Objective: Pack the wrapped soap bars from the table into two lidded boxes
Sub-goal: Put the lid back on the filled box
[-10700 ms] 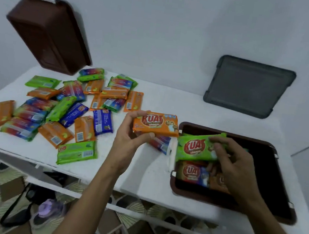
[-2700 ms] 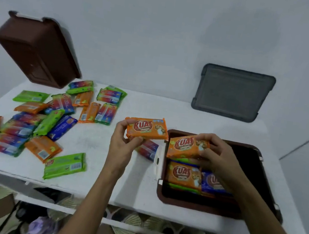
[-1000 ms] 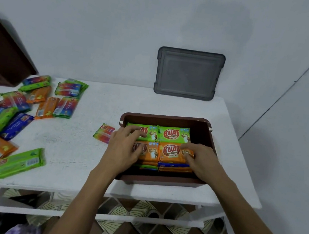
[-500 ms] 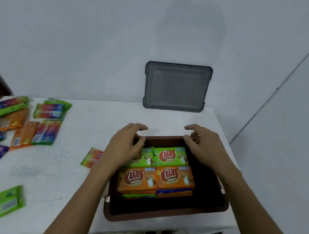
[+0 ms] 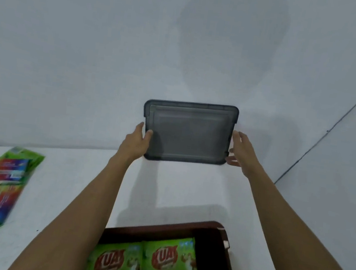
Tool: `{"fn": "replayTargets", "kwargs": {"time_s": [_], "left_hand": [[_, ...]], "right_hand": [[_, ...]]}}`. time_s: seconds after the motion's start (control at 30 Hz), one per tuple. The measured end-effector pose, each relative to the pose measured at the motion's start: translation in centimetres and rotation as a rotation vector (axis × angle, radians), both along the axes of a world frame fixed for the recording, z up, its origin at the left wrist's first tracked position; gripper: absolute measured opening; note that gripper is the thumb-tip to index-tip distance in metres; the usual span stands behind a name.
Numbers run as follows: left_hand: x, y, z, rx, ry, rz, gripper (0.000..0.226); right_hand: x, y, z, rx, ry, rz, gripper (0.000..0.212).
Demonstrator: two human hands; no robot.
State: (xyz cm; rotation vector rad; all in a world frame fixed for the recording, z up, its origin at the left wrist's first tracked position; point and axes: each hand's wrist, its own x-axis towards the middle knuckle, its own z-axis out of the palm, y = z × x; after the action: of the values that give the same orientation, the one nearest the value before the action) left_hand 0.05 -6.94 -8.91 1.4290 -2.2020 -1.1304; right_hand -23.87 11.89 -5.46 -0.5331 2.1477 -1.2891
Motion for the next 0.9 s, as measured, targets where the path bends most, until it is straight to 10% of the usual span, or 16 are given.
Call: {"fn": "replayTargets", "kwargs": {"time_s": [0.2, 0.5, 0.7, 0.9], "left_hand": [[-2.1, -0.3, 0.6, 0.438, 0.299, 0.168, 0.055], [4.8, 3.4, 2.1, 0.554, 0.687, 0.238, 0.06], [13.0, 8.1, 3.5, 0.545, 0.692, 0.11, 0.068], [19.0, 13.8, 4.2, 0.309, 0.532, 0.028, 0.026]], "right_hand": [[-2.8, -1.8, -1.9, -0.07, -0.393, -0.032, 0.058], [0.0, 2.8, -1.5, -0.412, -0.727, -0.008, 0.056], [5.4, 7.5, -0.2, -0.371, -0.658, 0.027, 0.048], [11.7, 13.4, 1.1, -0.14, -0.286, 0.179, 0.015]]}}
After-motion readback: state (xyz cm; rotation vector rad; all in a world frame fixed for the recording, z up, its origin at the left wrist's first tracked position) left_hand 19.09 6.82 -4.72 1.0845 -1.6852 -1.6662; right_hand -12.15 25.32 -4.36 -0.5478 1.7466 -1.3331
